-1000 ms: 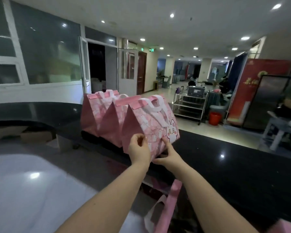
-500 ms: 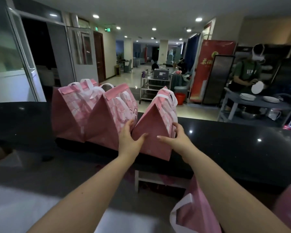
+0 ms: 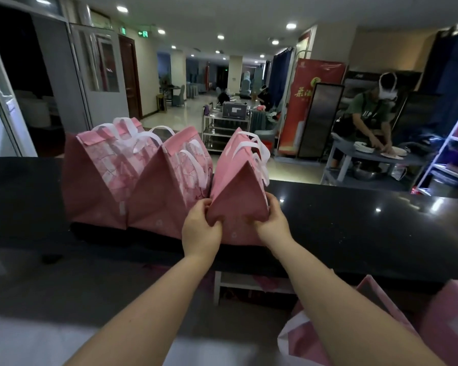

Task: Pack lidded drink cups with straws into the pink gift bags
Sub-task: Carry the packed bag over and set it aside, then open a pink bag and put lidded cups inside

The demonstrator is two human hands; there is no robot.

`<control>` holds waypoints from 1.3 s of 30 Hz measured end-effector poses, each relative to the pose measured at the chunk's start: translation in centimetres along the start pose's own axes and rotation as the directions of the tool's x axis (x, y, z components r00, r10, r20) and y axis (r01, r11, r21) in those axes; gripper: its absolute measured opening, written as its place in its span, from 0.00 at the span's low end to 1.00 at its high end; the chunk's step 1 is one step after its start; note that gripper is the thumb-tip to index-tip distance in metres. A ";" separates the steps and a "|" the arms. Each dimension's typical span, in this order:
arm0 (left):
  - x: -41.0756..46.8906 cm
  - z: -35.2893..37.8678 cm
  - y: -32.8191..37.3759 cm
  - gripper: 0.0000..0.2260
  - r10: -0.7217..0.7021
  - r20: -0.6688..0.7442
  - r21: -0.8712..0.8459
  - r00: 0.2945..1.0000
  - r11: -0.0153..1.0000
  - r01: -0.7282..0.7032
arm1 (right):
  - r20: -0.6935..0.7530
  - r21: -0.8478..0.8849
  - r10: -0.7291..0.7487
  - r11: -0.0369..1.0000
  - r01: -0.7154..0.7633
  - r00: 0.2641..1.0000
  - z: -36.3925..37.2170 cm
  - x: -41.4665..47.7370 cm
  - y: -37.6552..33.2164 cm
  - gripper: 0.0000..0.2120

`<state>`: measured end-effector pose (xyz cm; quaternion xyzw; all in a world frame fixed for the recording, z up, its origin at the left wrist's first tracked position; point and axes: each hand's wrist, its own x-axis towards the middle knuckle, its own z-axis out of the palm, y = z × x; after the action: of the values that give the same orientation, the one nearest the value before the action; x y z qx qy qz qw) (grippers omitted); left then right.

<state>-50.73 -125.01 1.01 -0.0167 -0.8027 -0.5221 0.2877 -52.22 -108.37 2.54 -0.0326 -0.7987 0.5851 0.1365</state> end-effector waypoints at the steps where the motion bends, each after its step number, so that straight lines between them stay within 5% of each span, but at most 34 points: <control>1: 0.2 -0.3 0.1 0.18 0.026 -0.011 0.064 1.000 0.998 -0.025 | -0.002 0.003 0.013 1.000 -0.013 1.000 0.6 0.2 -0.4 0.32; 4: 0.5 -1.6 -0.3 0.19 0.057 -0.038 0.182 0.998 0.982 -0.049 | -0.001 -0.051 0.008 0.999 -0.008 1.000 2.1 0.3 -1.1 0.34; 17: 0.4 -1.5 1.4 0.17 0.189 -0.095 0.183 0.977 0.968 -0.169 | 0.207 -0.221 0.067 0.975 -0.020 0.976 -1.0 -1.4 -1.6 0.35; 29: -3.5 -0.9 5.5 0.15 0.280 0.105 0.273 0.954 0.915 -0.298 | 0.063 -0.282 0.025 0.959 -0.006 0.998 -8.9 -5.6 -2.5 0.24; 39: -10.1 3.5 17.7 0.19 0.434 0.336 0.366 0.836 0.758 -0.540 | -0.034 -0.441 -0.098 0.895 0.073 0.995 -24.3 -13.2 -4.5 0.16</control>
<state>-38.00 -111.24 9.85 -0.2203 -0.8955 -0.2245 0.3148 -32.89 -90.10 11.13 -0.0434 -0.9065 0.3825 0.1735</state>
